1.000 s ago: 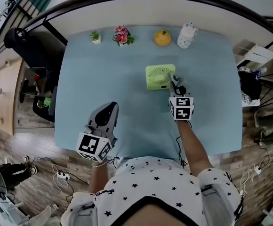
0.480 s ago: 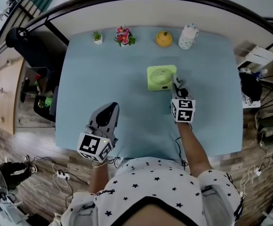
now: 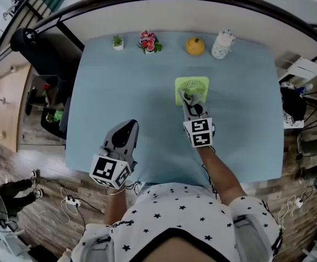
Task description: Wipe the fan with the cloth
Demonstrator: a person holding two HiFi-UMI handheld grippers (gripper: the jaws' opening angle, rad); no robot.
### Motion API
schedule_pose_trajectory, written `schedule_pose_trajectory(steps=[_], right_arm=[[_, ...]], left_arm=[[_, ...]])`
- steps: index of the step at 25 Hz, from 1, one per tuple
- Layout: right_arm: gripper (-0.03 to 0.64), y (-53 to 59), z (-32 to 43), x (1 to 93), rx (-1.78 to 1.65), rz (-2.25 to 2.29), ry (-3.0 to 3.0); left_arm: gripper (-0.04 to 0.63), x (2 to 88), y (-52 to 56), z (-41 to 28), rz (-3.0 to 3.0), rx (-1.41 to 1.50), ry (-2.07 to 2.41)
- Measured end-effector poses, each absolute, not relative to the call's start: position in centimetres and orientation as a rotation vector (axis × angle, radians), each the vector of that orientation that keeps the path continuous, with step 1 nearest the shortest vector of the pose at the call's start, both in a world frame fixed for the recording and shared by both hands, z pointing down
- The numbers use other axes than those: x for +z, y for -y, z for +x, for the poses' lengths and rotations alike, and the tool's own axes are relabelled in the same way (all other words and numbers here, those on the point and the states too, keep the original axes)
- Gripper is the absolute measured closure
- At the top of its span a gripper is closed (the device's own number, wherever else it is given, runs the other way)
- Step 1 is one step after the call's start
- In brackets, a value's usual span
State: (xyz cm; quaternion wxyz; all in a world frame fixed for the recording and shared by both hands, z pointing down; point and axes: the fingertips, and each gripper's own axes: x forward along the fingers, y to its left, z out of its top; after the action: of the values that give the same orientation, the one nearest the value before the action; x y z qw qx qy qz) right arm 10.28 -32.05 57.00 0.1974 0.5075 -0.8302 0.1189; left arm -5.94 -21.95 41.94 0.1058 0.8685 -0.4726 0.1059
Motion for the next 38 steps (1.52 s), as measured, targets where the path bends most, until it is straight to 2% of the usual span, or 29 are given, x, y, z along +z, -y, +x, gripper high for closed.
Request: schedule_pose_trajectory(steps=[6,14,31,38], right_arm=[[0.569,31.1,7.2,59.8,0.313,1.271,2.294],[0.568,30.8,7.5,62.1,0.294,1.236,2.215],[0.566,31.6,19.9,63.4,0.433,1.535,2.021],[0.566,31.5,20.0,63.6,0.445,1.523,2.032]], left_arm=[[0.563,42.3,21.4,-7.3,2.525,0.317,1.436],[0.563,42.5,20.9,-8.1,2.507,0.323,1.454],[0.564,42.2,21.4,-5.3,2.562,0.330,1.374],[0.563,42.2,21.3,-4.8,2.559,0.335,1.383]])
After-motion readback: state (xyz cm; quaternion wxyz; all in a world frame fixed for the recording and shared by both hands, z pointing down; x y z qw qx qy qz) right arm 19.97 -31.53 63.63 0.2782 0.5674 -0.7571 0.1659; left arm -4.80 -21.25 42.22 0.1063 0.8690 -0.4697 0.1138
